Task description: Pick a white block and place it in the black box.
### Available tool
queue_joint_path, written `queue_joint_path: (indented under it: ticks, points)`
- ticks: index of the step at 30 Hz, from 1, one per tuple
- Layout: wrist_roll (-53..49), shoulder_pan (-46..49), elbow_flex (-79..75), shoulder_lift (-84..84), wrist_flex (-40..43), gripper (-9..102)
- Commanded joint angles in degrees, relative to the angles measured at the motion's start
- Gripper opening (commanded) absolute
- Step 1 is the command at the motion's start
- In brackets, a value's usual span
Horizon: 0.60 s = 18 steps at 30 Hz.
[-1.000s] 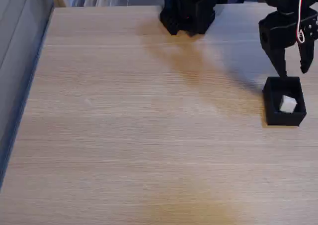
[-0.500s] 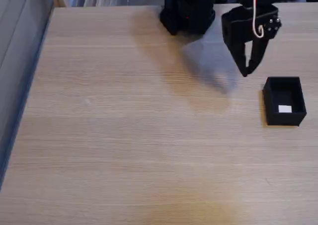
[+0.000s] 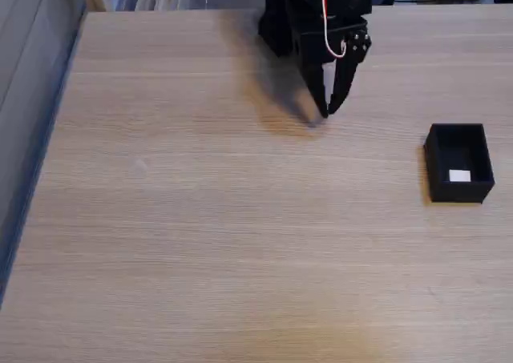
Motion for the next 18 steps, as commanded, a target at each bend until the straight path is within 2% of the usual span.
queue_joint_path:
  ticks: [1, 8, 13, 15, 18]
  points:
    - [-1.58, 4.04, 6.94, 7.03, 0.44, 0]
    - [-5.36, 10.46, 16.08, 16.52, 2.29, 0]
    - [-3.78, 10.28, 16.61, 19.69, 8.26, 0]
    - [-4.04, 10.46, 16.61, 21.8, 13.89, 0]
    - [0.09, 9.76, 16.7, 25.66, 17.4, 0]
